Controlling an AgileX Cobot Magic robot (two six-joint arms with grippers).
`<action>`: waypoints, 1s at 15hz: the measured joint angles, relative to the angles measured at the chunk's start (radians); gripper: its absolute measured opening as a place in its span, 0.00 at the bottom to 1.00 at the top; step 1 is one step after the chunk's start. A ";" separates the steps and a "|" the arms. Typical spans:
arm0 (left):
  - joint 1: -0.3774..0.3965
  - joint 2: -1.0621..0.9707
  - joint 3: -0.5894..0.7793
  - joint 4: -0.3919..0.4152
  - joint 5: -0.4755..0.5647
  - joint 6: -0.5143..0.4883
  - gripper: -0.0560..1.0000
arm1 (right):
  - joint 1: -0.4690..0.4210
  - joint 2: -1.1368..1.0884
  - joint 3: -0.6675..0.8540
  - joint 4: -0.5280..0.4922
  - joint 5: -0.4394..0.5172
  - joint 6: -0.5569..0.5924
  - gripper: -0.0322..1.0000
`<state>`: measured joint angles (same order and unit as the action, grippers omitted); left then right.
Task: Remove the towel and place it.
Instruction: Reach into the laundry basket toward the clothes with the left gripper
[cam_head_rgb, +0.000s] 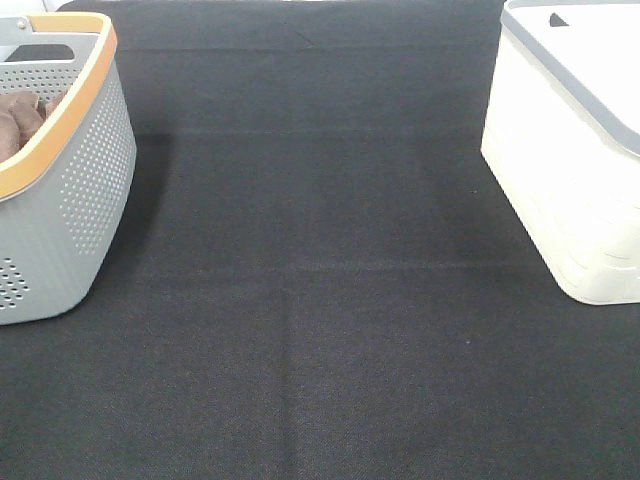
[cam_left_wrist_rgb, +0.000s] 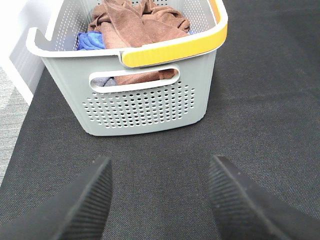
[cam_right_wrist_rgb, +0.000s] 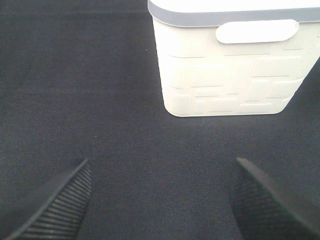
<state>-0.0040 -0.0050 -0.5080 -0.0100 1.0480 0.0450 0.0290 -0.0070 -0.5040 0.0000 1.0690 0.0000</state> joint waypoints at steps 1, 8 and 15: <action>0.000 0.000 0.000 0.000 0.000 0.000 0.58 | 0.000 0.000 0.000 0.000 0.000 0.000 0.73; 0.000 0.000 0.000 0.000 0.000 0.000 0.58 | 0.000 0.000 0.000 0.000 0.000 0.000 0.73; 0.000 0.000 0.000 0.000 0.000 0.000 0.58 | 0.000 0.000 0.000 0.000 0.000 0.000 0.73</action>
<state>-0.0040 -0.0050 -0.5080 -0.0100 1.0480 0.0450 0.0290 -0.0070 -0.5040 0.0000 1.0690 0.0000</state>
